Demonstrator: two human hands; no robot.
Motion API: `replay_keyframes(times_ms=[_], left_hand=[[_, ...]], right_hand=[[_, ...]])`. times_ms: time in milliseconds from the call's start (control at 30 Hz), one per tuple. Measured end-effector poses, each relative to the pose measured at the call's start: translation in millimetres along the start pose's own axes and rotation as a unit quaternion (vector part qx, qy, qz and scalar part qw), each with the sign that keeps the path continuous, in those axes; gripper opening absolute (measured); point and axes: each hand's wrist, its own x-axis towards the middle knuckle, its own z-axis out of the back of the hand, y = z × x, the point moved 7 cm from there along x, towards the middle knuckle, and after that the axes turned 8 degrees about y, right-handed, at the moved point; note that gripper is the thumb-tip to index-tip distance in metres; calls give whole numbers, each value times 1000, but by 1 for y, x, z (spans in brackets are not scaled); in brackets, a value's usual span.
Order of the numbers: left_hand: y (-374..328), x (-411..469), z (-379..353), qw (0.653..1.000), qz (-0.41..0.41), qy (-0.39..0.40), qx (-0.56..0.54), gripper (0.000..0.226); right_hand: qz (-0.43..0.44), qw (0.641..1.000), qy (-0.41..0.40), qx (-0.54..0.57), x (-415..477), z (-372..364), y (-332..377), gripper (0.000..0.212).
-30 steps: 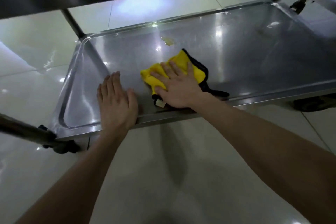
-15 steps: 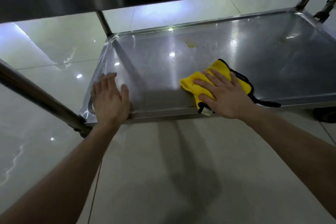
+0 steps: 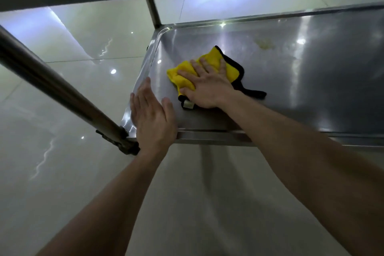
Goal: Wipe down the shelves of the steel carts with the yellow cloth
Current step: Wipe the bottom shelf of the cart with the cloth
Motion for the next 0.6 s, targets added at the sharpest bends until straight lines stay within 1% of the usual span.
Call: replay_keyframes(times_ms=[100, 200, 300, 333, 367, 400, 433, 500, 533, 567, 600], left_hand=[[3, -4, 5, 997, -1, -25, -78, 57], [2, -3, 14, 992, -14, -51, -111, 46], [-4, -14, 24, 989, -52, -36, -134, 35], [-4, -28, 31, 988, -61, -50, -134, 26], [1, -47, 38, 987, -50, -77, -135, 18], [9, -66, 47, 983, -17, -112, -144, 15], [20, -84, 57, 975, 35, -150, -162, 19], [47, -105, 76, 942, 139, -225, -207, 29], [59, -104, 85, 928, 176, -238, -226, 38], [68, -98, 94, 926, 197, -224, -230, 53], [72, -88, 101, 937, 196, -193, -217, 63]], right_hand=[[99, 995, 1, -20, -33, -6, 21, 69], [179, 983, -11, -36, -84, -15, 24, 61], [184, 983, -9, -22, -116, -16, 16, 57], [181, 983, -6, -21, -122, -16, 15, 57], [180, 983, -5, -22, -125, -15, 14, 58], [181, 983, -4, -24, -128, -15, 15, 58], [181, 983, -5, -27, -129, -14, 15, 58], [178, 984, -4, -27, -128, -15, 16, 59], [176, 984, -6, -21, -126, -15, 16, 59], [173, 985, -8, -15, -124, -15, 18, 60], [168, 986, -9, -11, -119, -16, 20, 64]])
